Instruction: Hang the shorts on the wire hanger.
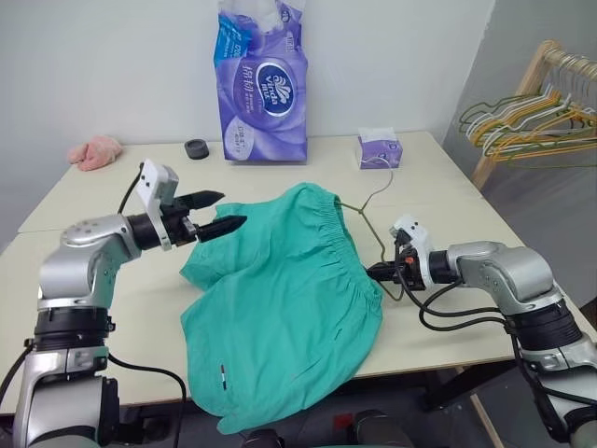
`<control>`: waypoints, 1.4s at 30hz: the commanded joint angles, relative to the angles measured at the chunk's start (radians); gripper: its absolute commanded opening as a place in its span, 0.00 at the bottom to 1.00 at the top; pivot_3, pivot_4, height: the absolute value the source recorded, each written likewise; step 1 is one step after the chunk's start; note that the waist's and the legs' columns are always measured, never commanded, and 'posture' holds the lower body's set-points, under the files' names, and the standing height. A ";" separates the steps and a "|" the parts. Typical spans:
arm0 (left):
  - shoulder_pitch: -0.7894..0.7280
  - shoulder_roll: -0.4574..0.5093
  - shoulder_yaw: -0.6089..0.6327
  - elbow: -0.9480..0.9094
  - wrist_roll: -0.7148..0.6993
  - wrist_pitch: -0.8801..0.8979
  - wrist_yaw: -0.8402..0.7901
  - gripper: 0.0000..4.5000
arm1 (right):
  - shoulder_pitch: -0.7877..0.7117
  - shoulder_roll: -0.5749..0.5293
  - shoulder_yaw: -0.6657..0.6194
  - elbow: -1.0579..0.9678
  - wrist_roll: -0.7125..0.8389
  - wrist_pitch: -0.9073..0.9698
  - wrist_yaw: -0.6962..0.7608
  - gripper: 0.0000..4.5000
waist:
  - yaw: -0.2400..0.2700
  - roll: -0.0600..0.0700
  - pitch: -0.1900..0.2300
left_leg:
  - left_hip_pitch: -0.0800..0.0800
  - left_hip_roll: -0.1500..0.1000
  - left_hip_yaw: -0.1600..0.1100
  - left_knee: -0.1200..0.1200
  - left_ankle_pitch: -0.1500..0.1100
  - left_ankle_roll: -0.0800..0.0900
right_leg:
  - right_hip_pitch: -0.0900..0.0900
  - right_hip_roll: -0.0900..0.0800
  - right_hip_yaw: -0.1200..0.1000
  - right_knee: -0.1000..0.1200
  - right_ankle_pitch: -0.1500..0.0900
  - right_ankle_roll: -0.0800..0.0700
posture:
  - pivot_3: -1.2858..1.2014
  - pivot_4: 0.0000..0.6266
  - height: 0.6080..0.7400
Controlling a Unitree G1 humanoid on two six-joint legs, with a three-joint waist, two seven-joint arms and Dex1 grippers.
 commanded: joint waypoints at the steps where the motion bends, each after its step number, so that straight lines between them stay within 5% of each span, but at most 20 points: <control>1: -0.073 0.030 0.007 -0.016 -0.030 0.003 -0.063 1.00 | 0.004 -0.041 0.063 -0.089 -0.072 -0.118 0.027 0.00 | 0.000 0.000 0.000 | 0.000 0.000 0.000 0.000 0.000 0.000 | 0.000 0.000 0.000 0.000 0.000 0.000 | 0.47 0.00 1.00; 11: -0.178 0.088 -0.221 0.116 0.154 -0.169 -0.332 1.00 | 0.030 -0.129 0.216 -0.155 -0.320 -0.447 0.065 0.00 | -0.002 0.001 0.000 | 0.000 -0.002 -0.002 0.000 0.002 -0.003 | 0.000 0.000 -0.002 0.000 0.000 0.000 | 0.47 0.00 1.00; 26: -0.074 0.040 -0.372 0.052 0.279 -0.346 -0.412 1.00 | 0.040 -0.112 0.201 -0.221 -0.410 -0.516 0.100 0.00 | -0.012 0.001 0.000 | -0.001 -0.001 -0.003 0.000 0.002 -0.003 | 0.001 0.000 -0.002 0.000 0.000 0.000 | 0.46 0.00 1.00; 33: -0.088 -0.029 -0.364 0.102 0.291 -0.366 -0.374 0.63 | 0.043 -0.110 0.189 -0.261 -0.407 -0.513 0.122 0.00 | -0.022 0.001 0.000 | -0.001 -0.001 -0.004 0.000 0.002 -0.003 | 0.001 0.000 -0.003 0.000 0.000 0.000 | 0.45 0.00 1.00; 42: -0.056 -0.050 -0.366 0.060 0.295 -0.354 -0.359 0.33 | 0.032 -0.111 0.191 -0.279 -0.412 -0.532 0.152 0.00 | -0.026 0.001 0.000 | -0.001 -0.002 -0.005 0.000 0.002 -0.003 | 0.001 0.000 -0.004 0.000 0.000 0.000 | 0.45 0.00 1.00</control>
